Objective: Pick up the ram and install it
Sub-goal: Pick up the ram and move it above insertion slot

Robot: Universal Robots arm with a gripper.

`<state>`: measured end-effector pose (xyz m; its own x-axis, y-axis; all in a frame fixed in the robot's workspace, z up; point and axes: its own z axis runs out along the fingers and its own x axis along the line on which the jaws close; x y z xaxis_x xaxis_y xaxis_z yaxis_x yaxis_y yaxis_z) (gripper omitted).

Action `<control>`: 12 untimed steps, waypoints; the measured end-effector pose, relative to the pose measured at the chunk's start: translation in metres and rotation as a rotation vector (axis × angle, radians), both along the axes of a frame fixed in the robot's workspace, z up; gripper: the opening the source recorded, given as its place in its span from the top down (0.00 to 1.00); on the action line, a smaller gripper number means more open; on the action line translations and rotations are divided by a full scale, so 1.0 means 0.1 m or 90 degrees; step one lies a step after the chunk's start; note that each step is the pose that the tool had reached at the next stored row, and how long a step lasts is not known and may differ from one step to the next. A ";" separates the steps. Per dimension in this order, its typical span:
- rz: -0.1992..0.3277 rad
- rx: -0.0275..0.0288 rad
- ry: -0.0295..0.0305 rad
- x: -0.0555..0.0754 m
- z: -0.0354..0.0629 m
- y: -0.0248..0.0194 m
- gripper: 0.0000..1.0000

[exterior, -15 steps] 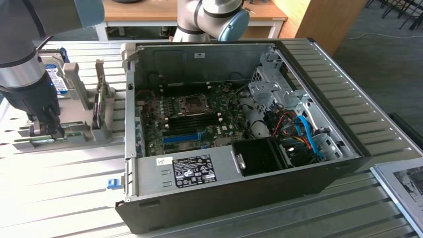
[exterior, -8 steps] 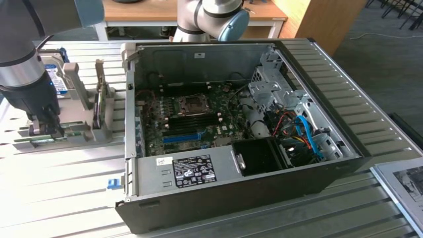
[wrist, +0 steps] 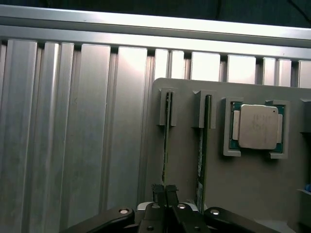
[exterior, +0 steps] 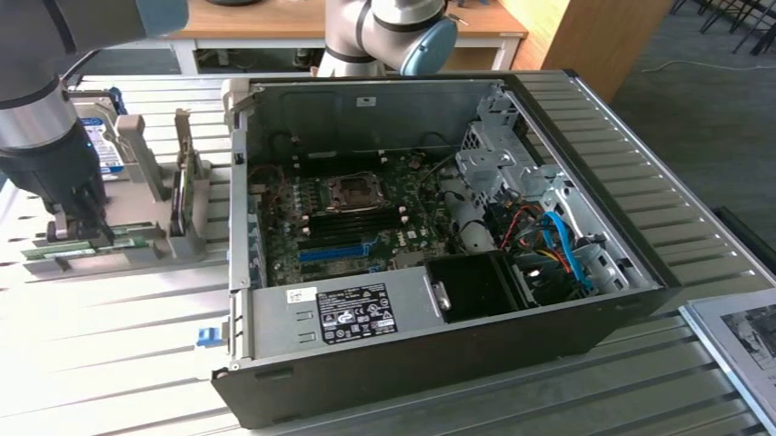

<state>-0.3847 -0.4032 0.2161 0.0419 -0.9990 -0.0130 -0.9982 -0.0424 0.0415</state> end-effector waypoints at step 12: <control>0.000 0.0000 0.0000 0.00 0.212 0.000 0.88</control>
